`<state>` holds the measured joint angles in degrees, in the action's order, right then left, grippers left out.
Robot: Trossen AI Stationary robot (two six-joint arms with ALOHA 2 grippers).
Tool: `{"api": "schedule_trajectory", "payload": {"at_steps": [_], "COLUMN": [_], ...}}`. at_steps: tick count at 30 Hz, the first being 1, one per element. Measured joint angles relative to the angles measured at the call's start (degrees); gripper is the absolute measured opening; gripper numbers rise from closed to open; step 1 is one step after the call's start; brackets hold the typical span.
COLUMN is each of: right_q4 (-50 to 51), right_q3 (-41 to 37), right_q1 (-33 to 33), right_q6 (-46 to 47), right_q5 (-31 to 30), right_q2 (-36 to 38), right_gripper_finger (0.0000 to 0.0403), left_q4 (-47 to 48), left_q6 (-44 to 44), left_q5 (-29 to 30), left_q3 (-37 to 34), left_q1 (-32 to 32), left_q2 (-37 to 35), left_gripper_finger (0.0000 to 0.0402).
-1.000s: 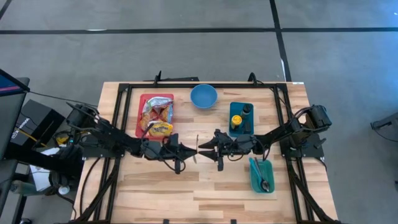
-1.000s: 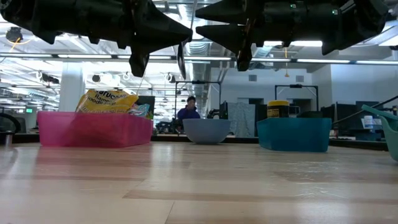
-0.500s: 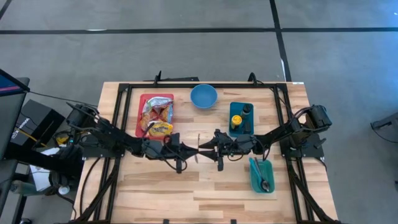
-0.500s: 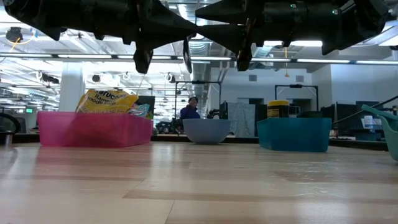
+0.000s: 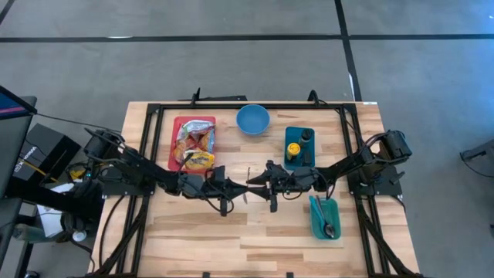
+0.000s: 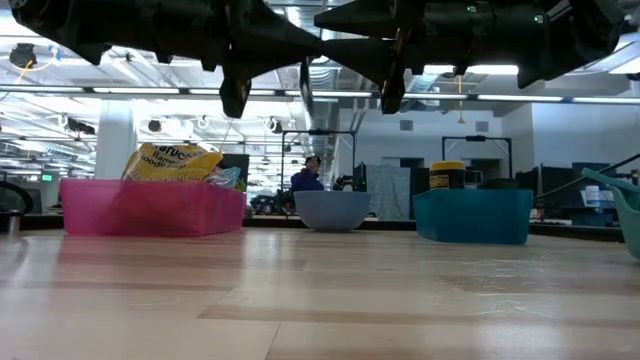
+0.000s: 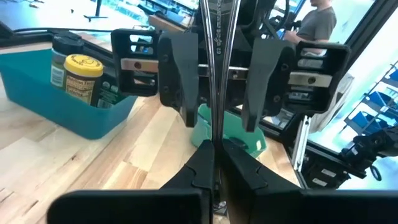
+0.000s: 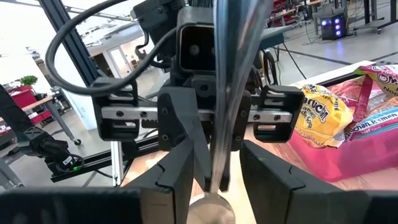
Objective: Pick & Place Food Item
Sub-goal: Put the silver spoon into the green bin
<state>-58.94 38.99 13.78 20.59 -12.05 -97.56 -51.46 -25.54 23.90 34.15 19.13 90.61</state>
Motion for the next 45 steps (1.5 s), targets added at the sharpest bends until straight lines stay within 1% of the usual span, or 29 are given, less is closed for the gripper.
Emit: {"api": "schedule_trajectory", "payload": {"at_steps": [6, 17, 23, 27, 40, 45], "right_q4": [0.03, 0.32, 3.73, 4.33, 4.28, 4.28], "right_q3": [-0.01, 1.24, 2.24, 2.26, 2.26, 2.26], "right_q1": [0.0, 0.0, 0.0, 0.0, 0.0, 0.0], "right_q6": [0.2, 1.06, 1.76, 1.89, 1.95, 1.93], "right_q5": [-0.65, -1.14, -1.11, -1.36, -1.51, -1.51], "right_q2": [0.0, 0.0, 0.0, 0.0, 0.0, 0.0], "right_gripper_finger": [0.0117, 0.0067, 0.0046, 0.0035, 0.0019, 0.0016], "left_q4": [0.07, 0.31, 0.48, 0.53, 0.5, 0.5], "left_q6": [0.0, 0.0, 0.0, 0.0, 0.02, 0.0], "left_q5": [0.0, -0.03, 0.0, 0.0, 0.0, 0.0], "left_q3": [0.0, 0.0, -0.02, -0.04, -0.04, -0.04], "left_q1": [-0.04, -0.04, -0.04, -0.04, -0.04, -0.04], "left_q2": [0.04, 0.04, 0.04, 0.04, 0.04, 0.04], "left_gripper_finger": [0.0007, 0.0006, 0.0006, 0.0008, 0.0009, 0.0025]}}
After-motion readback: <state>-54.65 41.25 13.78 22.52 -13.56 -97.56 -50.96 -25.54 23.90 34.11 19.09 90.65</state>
